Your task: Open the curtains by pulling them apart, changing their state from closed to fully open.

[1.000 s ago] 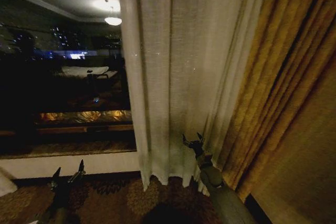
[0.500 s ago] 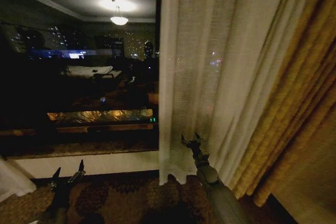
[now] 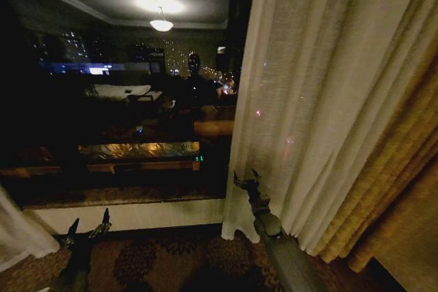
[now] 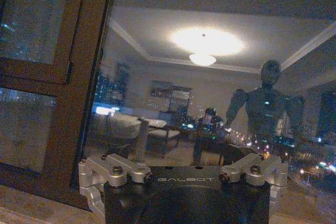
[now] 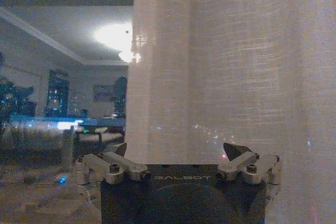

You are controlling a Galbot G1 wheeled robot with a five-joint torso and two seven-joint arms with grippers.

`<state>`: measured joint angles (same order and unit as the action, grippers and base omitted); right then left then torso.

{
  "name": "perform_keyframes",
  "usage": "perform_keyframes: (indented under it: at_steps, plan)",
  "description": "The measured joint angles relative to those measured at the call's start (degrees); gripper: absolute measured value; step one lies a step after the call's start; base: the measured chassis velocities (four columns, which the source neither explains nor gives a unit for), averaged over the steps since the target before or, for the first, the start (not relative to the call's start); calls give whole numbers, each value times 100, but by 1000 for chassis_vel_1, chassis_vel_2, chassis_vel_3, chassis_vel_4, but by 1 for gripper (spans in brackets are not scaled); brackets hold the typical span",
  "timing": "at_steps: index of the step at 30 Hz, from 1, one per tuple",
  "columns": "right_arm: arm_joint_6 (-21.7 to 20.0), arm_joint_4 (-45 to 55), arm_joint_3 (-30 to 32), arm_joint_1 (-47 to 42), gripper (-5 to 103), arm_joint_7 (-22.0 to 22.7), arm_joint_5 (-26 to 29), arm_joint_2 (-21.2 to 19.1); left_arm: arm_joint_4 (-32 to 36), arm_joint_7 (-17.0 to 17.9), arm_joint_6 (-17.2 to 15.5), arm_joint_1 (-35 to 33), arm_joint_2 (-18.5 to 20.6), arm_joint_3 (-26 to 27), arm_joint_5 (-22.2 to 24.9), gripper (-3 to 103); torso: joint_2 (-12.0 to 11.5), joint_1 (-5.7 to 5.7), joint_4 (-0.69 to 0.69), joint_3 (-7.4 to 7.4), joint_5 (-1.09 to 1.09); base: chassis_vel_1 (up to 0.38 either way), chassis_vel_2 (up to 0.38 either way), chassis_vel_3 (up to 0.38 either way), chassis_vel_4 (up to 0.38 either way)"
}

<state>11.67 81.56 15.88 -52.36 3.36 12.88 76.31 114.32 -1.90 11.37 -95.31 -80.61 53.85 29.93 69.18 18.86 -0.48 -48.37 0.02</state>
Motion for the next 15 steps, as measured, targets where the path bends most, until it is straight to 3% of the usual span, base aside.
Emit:
perform_keyframes:
  at_steps: [9,15]
  plan:
    - [-5,-75,-8,71,100,-11,40,-4,0,0,0,0,2,3,0,100,0,0,2,0,-4,-70,35,76,-30]
    - [135,-188,-51,154,100,-58,-39,38,0,0,0,0,2,3,0,100,0,0,1,0,-2,-216,153,191,-148]
